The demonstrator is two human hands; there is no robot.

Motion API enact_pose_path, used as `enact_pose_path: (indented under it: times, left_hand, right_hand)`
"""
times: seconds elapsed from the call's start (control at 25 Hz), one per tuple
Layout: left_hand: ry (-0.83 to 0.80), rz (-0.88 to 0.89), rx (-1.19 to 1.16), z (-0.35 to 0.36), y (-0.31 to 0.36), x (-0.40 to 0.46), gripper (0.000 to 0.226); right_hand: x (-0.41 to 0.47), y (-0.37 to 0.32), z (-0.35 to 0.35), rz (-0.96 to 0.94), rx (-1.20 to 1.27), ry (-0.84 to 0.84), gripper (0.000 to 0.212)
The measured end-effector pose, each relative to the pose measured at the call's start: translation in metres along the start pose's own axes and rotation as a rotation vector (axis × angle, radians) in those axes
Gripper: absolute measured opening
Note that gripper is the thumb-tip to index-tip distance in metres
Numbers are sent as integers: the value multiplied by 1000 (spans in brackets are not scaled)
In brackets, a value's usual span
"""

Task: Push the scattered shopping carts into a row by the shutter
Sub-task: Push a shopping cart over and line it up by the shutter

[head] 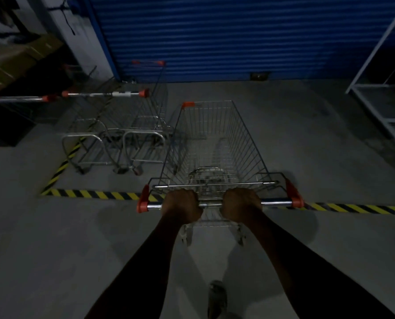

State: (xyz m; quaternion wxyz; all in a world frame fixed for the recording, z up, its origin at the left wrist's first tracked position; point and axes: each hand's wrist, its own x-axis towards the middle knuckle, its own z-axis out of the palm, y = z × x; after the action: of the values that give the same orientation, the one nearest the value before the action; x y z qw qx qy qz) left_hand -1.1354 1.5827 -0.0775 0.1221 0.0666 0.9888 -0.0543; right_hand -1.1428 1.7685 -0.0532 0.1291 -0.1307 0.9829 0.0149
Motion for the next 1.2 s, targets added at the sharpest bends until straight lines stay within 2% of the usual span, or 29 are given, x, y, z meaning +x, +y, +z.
enact_pose_path:
  times: [0.12, 0.44, 0.6, 0.76, 0.96, 1.2]
  left_hand:
    - [41, 50, 67, -20, -27, 68, 63]
    - [107, 60, 10, -56, -97, 241, 42]
    - [66, 50, -77, -79, -127, 328, 43]
    - [84, 97, -32, -92, -144, 399, 45]
    - [96, 79, -29, -110, -152, 477, 40]
    - [93, -12, -54, -133, -140, 562, 41]
  right_hand:
    - [74, 0, -23, 40, 37, -47, 32]
    - [251, 5, -59, 103, 9, 6, 23]
    - [333, 9, -88, 146, 29, -46, 36]
    - [403, 16, -105, 201, -33, -67, 42]
    - [478, 36, -123, 243, -4, -93, 32]
    - [560, 87, -137, 184, 51, 18, 36]
